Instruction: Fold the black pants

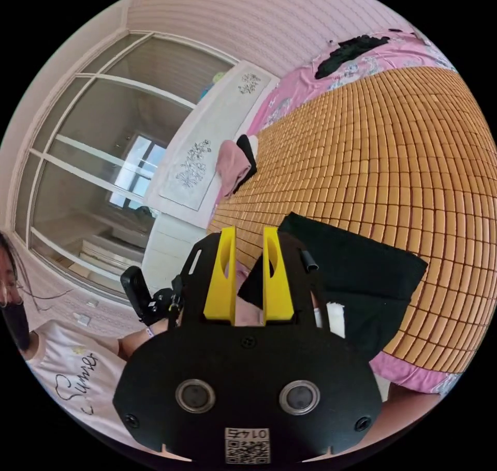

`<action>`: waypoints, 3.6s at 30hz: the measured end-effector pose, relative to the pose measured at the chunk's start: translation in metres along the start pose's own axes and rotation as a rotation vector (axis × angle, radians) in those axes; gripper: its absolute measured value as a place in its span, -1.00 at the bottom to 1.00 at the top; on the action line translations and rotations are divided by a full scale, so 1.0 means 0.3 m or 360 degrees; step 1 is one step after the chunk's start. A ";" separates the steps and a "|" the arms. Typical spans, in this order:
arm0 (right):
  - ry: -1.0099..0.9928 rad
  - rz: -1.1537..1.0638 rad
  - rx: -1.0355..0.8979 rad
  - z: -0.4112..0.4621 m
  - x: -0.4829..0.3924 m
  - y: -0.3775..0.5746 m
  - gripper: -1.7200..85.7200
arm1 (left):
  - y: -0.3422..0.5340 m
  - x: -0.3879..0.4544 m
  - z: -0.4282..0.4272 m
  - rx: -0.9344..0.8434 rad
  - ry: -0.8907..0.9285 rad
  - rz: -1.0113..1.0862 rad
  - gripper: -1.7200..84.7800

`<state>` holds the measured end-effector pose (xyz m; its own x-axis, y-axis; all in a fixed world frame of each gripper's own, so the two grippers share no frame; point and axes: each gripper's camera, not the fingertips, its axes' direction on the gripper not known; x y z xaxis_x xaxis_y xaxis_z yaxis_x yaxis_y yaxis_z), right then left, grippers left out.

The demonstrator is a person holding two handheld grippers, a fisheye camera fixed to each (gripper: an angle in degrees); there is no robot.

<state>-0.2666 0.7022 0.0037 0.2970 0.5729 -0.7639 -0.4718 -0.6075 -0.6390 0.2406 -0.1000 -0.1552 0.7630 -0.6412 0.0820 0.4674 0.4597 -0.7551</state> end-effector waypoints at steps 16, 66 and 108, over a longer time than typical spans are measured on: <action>0.0956 -0.0167 -0.0359 0.097 0.043 0.303 -0.77 | -0.139 -0.197 0.548 -0.0396 -0.0190 0.0055 -0.76; 0.0429 0.0279 0.0007 -0.313 0.383 0.194 -0.61 | -0.345 -0.114 0.848 -0.0167 0.0114 0.0269 -0.72; 0.0852 -0.0802 -0.0250 -0.530 -0.559 -0.230 -0.86 | -0.048 0.019 0.530 0.0119 -0.0023 0.0062 -0.80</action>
<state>-0.1521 0.5605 0.1616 0.8277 0.4809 -0.2892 -0.0597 -0.4370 -0.8975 0.3092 -0.0127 -0.0404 0.7873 -0.6133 0.0630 0.4689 0.5293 -0.7071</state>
